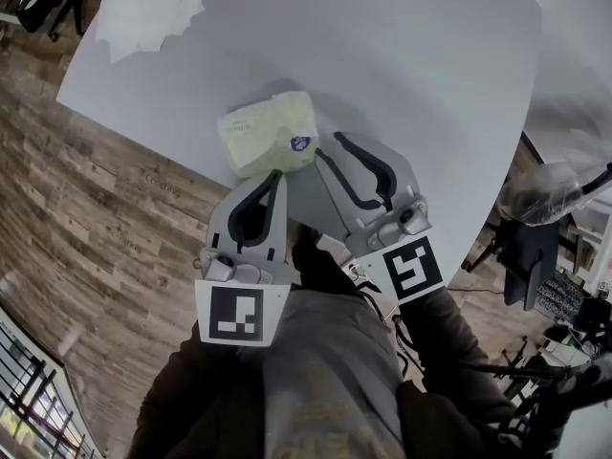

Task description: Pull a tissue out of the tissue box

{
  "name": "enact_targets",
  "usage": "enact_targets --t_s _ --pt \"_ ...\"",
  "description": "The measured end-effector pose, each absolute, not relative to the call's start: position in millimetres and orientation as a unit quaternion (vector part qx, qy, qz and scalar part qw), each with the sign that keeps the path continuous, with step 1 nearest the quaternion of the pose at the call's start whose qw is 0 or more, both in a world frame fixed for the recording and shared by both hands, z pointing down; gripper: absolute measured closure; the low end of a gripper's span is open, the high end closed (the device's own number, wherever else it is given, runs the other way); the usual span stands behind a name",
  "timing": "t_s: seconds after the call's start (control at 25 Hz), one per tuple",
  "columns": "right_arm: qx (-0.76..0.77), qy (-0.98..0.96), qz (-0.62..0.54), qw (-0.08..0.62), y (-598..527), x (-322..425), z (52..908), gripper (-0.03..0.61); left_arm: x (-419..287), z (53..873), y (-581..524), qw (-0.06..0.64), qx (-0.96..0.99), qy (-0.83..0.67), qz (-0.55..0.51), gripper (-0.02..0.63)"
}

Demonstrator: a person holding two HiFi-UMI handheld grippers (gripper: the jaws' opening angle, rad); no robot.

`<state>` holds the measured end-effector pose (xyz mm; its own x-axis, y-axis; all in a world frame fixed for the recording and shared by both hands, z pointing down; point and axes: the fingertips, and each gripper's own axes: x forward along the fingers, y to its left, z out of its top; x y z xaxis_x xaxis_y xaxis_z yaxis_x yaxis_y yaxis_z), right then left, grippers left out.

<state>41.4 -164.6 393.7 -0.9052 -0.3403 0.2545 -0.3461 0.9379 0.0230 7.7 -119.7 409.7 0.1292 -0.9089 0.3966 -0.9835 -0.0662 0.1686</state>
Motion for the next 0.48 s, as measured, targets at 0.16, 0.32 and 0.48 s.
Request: enact_targets --t_s 0.16,0.32,0.48 --pt "0.163 -0.973 -0.032 0.159 -170.5 39.2 416.7 0.488 2.5 424.8 -123.7 0.209 0.717 -0.657 0.097 0.615" --pt "0.138 -0.973 -0.051 0.176 -174.0 32.8 432.9 0.483 -0.4 433.6 -126.6 0.218 0.71 -0.662 0.103 0.615" --pt "0.125 -0.974 -0.056 0.182 -174.8 23.9 443.9 0.483 -2.3 440.9 -128.7 0.223 0.705 -0.665 0.105 0.615"
